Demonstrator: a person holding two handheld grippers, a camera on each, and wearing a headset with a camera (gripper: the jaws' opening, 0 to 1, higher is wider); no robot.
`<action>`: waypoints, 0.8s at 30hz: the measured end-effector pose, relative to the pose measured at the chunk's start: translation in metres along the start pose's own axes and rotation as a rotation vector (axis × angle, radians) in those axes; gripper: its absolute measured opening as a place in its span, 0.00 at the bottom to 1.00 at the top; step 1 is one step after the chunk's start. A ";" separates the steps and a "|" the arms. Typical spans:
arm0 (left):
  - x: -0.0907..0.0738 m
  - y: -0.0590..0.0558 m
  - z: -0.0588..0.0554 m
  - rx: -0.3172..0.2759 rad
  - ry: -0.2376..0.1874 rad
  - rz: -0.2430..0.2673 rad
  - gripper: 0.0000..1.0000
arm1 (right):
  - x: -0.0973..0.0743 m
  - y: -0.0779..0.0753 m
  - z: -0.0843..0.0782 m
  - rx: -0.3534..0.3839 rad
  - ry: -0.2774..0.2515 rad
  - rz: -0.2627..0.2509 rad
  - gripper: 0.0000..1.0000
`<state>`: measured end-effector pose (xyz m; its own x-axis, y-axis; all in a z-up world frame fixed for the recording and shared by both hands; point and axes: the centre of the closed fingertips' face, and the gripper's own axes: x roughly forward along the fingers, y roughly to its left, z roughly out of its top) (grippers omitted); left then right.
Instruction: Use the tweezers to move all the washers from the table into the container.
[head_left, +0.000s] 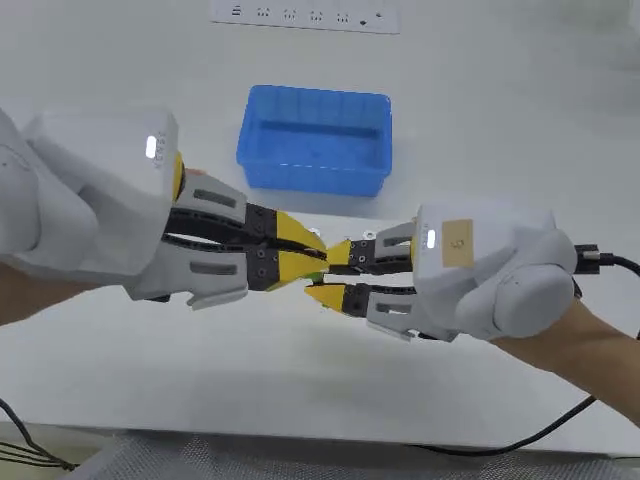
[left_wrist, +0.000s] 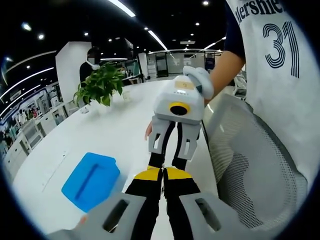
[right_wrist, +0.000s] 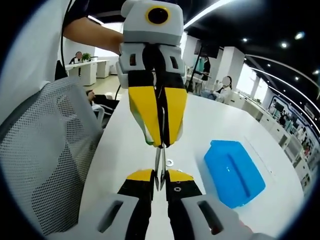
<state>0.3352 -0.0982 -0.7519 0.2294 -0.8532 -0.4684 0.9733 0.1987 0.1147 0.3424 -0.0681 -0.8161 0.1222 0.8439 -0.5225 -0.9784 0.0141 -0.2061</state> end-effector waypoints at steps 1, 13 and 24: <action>-0.001 0.003 0.001 -0.011 0.000 0.002 0.05 | 0.001 -0.003 0.002 0.005 -0.004 -0.004 0.10; -0.005 0.031 -0.011 0.000 -0.001 0.048 0.05 | 0.022 -0.027 0.002 0.006 0.002 -0.052 0.11; 0.009 0.043 -0.033 -0.046 -0.008 0.045 0.05 | 0.029 -0.035 -0.021 0.037 0.058 -0.074 0.12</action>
<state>0.3796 -0.0808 -0.7803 0.2734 -0.8467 -0.4565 0.9612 0.2590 0.0953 0.3841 -0.0553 -0.8419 0.2030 0.8071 -0.5544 -0.9717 0.0960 -0.2159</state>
